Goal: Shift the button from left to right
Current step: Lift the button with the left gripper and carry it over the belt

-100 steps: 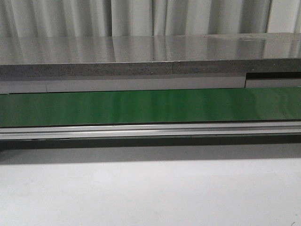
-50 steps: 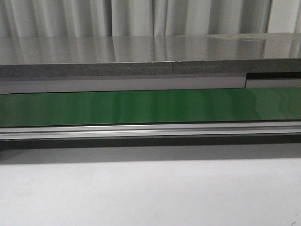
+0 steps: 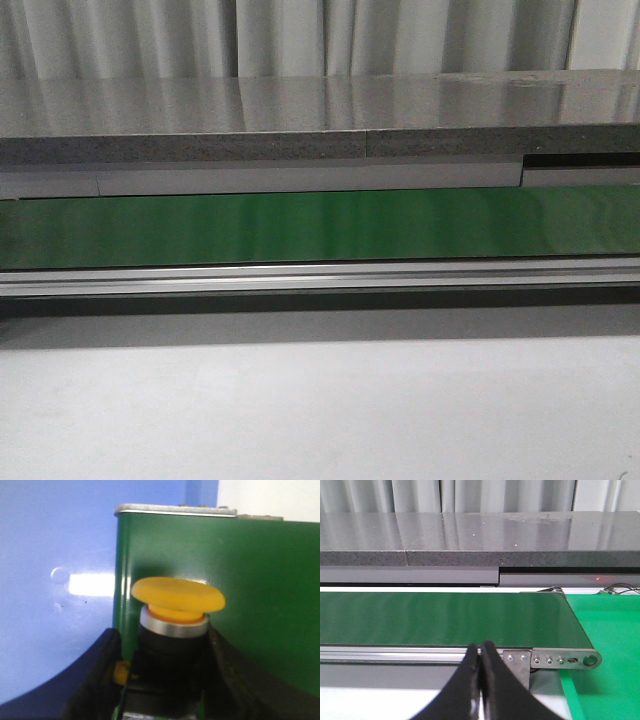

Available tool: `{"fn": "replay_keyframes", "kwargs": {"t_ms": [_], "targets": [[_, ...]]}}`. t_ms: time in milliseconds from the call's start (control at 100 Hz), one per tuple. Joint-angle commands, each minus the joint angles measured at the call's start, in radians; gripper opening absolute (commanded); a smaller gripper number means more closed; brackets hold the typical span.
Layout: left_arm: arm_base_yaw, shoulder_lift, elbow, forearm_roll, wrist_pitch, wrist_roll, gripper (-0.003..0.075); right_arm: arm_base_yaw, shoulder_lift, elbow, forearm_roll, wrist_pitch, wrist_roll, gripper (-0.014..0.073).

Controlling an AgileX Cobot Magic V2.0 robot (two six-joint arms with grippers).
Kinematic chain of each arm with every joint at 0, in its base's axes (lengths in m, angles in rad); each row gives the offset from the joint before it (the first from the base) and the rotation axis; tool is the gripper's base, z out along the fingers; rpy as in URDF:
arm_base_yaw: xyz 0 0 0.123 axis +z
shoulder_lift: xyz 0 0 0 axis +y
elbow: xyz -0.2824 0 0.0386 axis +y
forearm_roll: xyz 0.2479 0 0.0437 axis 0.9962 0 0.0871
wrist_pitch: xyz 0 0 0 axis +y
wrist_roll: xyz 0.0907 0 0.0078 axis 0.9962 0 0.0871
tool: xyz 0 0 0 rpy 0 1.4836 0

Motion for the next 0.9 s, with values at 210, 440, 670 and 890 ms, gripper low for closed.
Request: {"fn": "replay_keyframes", "kwargs": {"t_ms": [210, 440, 670, 890], "targets": [[-0.01, -0.047, -0.018, -0.013, -0.02, 0.005, 0.0235, -0.005, -0.022, -0.016, -0.014, -0.074, 0.001, -0.0068], [-0.01, -0.002, -0.018, -0.017, -0.01, 0.006, 0.0465, -0.005, -0.022, -0.016, -0.014, -0.074, 0.001, -0.0068], [-0.01, -0.004, -0.032, -0.024, -0.007, 0.007, 0.054, -0.005, -0.022, -0.016, -0.014, -0.074, 0.001, -0.0068], [-0.01, -0.073, -0.033, -0.141, 0.0, 0.074, 0.054, -0.005, -0.022, -0.016, -0.014, -0.074, 0.001, -0.0068]]}}
